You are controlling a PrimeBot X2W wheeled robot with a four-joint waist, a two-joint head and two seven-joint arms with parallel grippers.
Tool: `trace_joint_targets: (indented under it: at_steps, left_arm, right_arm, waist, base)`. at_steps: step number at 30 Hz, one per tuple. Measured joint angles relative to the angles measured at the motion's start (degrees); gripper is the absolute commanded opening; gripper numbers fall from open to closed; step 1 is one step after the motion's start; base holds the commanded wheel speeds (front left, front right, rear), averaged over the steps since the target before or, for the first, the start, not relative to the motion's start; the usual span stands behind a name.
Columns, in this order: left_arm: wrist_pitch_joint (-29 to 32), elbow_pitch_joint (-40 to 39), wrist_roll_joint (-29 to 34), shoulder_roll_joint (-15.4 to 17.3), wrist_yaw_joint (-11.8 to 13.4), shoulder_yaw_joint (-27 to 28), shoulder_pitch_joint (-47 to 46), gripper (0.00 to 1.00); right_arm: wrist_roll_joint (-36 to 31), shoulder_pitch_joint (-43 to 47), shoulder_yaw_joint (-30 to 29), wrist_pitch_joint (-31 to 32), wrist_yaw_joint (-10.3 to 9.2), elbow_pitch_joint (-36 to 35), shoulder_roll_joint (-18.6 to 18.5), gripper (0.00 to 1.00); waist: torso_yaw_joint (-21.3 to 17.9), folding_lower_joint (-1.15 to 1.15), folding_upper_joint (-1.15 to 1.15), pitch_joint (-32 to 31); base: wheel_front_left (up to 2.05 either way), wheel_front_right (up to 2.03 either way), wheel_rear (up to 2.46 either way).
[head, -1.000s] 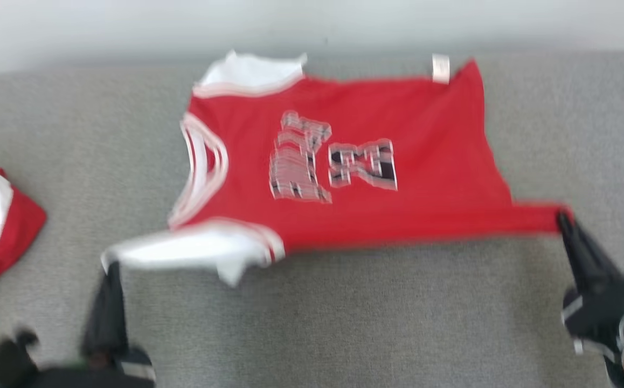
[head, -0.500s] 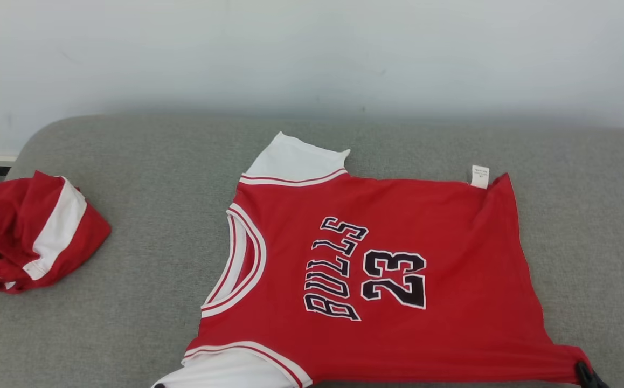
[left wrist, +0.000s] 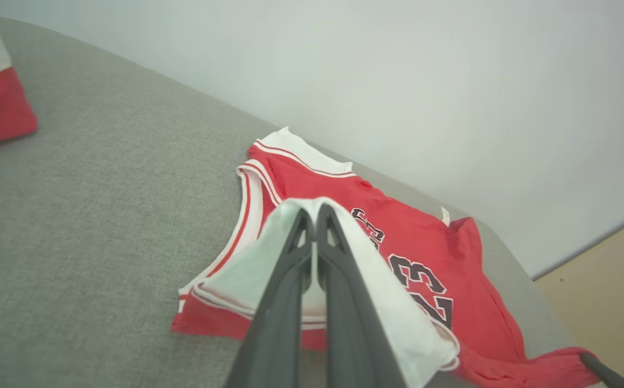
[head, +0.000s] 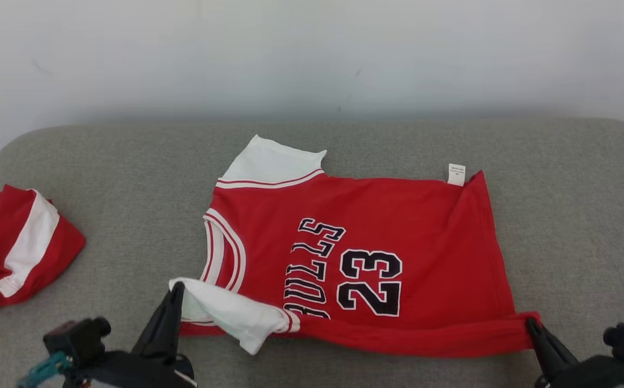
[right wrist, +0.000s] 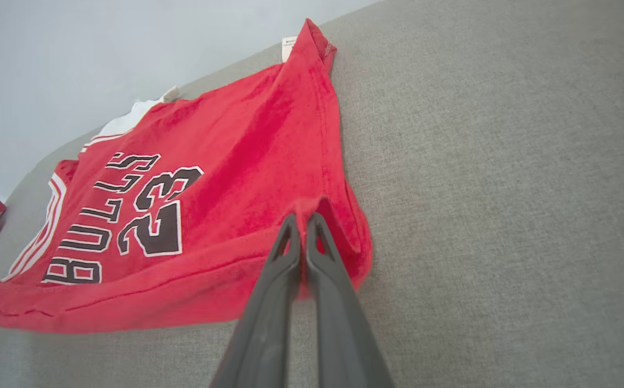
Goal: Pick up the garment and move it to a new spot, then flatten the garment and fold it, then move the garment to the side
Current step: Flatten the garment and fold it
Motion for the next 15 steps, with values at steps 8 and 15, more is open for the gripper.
trace_joint_targets:
  at_steps: [8,15]
  left_arm:
    - [1.93,18.19,0.04,-0.98,-4.06,-0.12,-14.68,0.00]
    - [0.42,32.63,1.08,-3.49,-8.23,-2.19,-23.01,0.00]
  right_arm:
    - [-1.72,-14.32,4.22,-1.31,0.01,12.48,-1.40,0.00]
    - [-2.35,-21.89,6.35,-4.71,0.01,23.60,-3.16,0.00]
  waist:
    - [-2.50,0.01,0.00,3.41]
    - [-3.52,0.01,0.00,6.15]
  base:
    - [0.00,0.00,0.00]
    - [0.00,0.00,0.00]
